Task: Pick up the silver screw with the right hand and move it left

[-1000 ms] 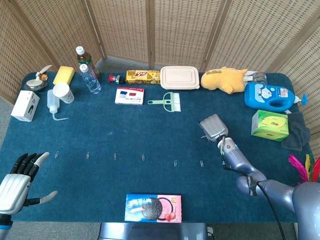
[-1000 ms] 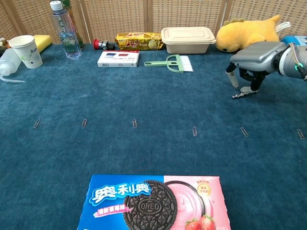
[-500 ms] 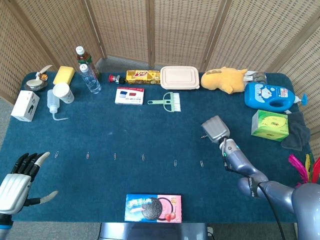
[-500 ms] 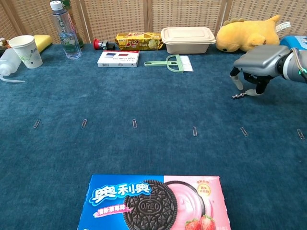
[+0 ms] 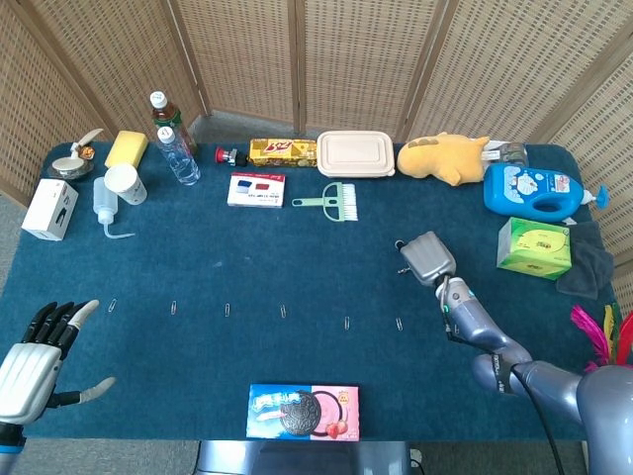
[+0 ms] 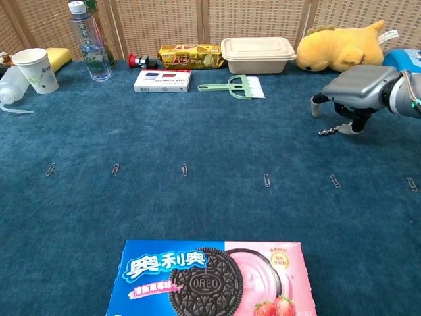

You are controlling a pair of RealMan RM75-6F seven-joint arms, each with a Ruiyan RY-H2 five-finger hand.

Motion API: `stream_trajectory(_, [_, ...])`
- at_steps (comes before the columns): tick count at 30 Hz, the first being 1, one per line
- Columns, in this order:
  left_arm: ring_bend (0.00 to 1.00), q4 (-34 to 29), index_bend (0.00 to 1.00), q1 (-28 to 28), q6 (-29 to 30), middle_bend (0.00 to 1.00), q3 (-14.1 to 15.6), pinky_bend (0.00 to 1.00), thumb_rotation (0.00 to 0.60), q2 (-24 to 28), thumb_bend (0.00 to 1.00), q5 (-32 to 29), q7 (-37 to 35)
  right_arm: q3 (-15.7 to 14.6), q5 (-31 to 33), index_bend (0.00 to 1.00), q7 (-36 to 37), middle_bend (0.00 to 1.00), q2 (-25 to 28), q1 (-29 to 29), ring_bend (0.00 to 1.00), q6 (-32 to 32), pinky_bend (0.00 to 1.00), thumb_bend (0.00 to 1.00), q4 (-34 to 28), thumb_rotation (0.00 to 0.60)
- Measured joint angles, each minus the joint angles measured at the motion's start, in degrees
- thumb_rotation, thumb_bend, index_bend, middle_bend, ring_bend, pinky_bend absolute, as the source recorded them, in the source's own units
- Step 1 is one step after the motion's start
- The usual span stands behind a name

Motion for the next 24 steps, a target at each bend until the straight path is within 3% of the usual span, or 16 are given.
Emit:
stream_trajectory(10, [0.08,0.19,0.04,0.03,0.09,0.12,-0.11,0.03,0.425,-0.07,0.2,-0.18,-0.07,1.04,0.63,0.55,0.11,0.83,0.03,-0.1,0.87,-0.52,0.98,0.41,-1.02,0.6])
stream_trajectory(24, [0.08,0.44,0.04,0.23,0.53,0.12,-0.22,0.03,0.424,0.11,0.2,-0.34,-0.32,1.97,2.64,0.53,-1.35,0.83,-0.82,0.15,0.87,-1.09,0.98,0.41,-1.28,0.6])
